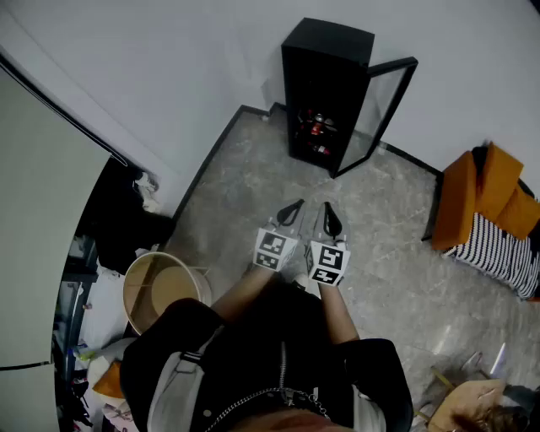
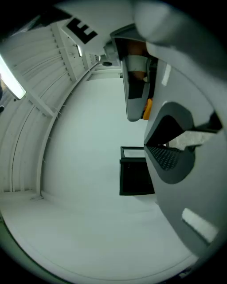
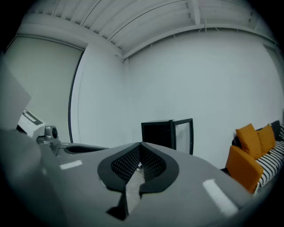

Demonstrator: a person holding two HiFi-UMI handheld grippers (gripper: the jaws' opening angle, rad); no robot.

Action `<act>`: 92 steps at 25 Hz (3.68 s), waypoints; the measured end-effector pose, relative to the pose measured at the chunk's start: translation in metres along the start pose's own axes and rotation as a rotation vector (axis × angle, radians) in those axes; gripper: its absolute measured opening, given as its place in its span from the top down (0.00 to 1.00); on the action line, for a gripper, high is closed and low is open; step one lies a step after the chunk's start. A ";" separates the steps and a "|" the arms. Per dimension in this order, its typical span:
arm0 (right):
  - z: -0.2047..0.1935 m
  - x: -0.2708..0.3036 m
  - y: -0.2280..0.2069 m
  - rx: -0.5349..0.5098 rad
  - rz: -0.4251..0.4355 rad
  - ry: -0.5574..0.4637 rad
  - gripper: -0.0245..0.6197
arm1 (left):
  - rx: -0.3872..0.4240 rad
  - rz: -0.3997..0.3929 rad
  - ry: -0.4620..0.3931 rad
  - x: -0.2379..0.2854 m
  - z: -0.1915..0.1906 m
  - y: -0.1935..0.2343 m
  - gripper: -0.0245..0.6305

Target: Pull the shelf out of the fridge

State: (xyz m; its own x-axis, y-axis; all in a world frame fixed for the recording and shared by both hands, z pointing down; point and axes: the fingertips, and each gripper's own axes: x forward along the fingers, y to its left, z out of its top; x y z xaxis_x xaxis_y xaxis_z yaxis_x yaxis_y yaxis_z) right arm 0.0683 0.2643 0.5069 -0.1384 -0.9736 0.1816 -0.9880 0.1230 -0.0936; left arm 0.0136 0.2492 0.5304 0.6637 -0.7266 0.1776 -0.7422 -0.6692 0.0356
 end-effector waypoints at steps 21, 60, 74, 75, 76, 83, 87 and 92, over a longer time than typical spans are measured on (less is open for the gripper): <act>0.001 0.017 0.009 0.036 0.019 -0.006 0.97 | -0.019 0.032 0.023 -0.001 -0.002 0.023 0.96; 0.030 0.152 0.025 0.005 -0.037 -0.006 0.97 | -0.032 -0.056 -0.018 0.089 0.025 0.135 0.96; 0.020 0.174 0.031 0.006 -0.131 0.036 0.97 | -0.067 -0.122 0.005 0.107 0.008 0.164 0.96; 0.020 0.174 0.029 0.002 -0.139 0.039 0.97 | -0.078 -0.127 0.007 0.108 0.009 0.162 0.96; 0.020 0.174 0.027 -0.001 -0.144 0.043 0.97 | -0.086 -0.131 0.010 0.110 0.009 0.161 0.96; 0.016 0.183 0.027 -0.022 -0.124 0.068 0.97 | -0.106 -0.132 -0.002 0.120 0.009 0.160 0.96; 0.018 0.194 0.024 -0.021 -0.107 0.064 0.97 | -0.108 -0.121 0.002 0.126 0.013 0.163 0.96; 0.018 0.216 0.025 -0.015 -0.074 0.074 0.97 | -0.098 -0.099 0.013 0.140 0.014 0.179 0.96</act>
State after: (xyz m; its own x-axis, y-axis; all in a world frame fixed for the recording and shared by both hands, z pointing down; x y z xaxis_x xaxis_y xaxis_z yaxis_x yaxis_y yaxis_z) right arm 0.0150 0.0538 0.5260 -0.0688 -0.9634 0.2593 -0.9966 0.0543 -0.0627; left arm -0.0249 0.0256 0.5475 0.7337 -0.6550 0.1810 -0.6787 -0.7190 0.1493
